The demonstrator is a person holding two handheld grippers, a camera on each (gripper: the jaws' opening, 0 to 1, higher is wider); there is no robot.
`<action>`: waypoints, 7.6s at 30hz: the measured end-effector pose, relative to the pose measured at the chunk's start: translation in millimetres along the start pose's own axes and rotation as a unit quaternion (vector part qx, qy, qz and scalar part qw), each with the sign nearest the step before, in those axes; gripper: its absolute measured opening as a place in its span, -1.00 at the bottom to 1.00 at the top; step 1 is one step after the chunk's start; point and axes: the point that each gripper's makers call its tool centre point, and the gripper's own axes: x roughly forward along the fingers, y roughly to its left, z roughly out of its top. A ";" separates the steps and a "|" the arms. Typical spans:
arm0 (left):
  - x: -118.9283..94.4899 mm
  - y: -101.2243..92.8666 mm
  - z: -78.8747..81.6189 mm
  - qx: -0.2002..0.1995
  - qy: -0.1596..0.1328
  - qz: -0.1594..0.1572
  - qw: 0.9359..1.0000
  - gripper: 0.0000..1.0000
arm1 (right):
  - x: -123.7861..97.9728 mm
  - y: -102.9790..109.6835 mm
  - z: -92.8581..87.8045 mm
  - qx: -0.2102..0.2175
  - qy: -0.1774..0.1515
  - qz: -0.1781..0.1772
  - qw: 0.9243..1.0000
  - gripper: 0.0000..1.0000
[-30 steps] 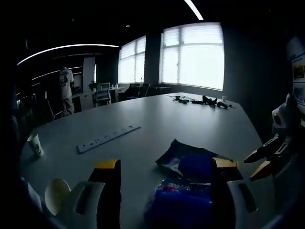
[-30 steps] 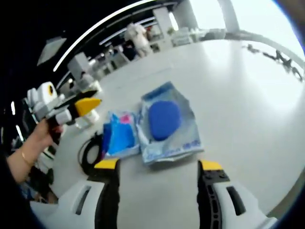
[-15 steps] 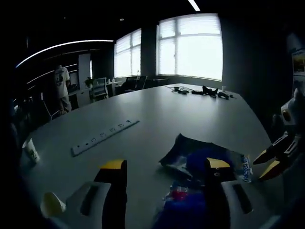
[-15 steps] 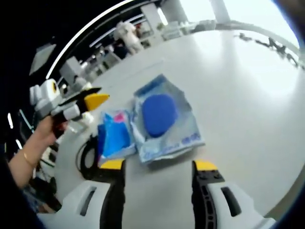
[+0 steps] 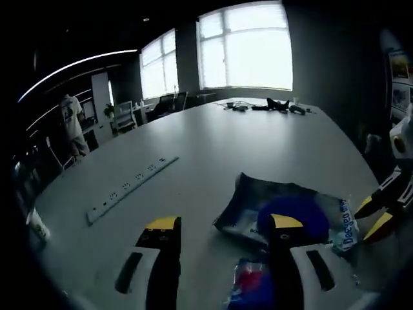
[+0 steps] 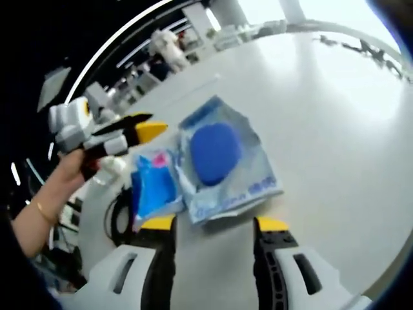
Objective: Arrange the tabletop items into an orderly group along one side of the table until the central work area is clear of visible clutter.
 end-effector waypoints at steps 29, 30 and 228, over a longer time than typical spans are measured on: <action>48.4 -6.6 -20.5 0.083 0.076 -0.054 0.992 -0.73 | 8.7 -5.2 -3.4 0.048 0.002 0.004 0.999 -0.55; 49.0 -6.3 -20.9 0.090 0.078 -0.053 0.991 -0.74 | 8.9 -6.2 -2.9 0.049 0.002 0.004 0.999 -0.56; -92.0 17.2 -53.3 -0.057 0.035 0.083 0.994 0.12 | 73.2 74.0 98.1 -0.209 0.010 0.101 0.973 0.84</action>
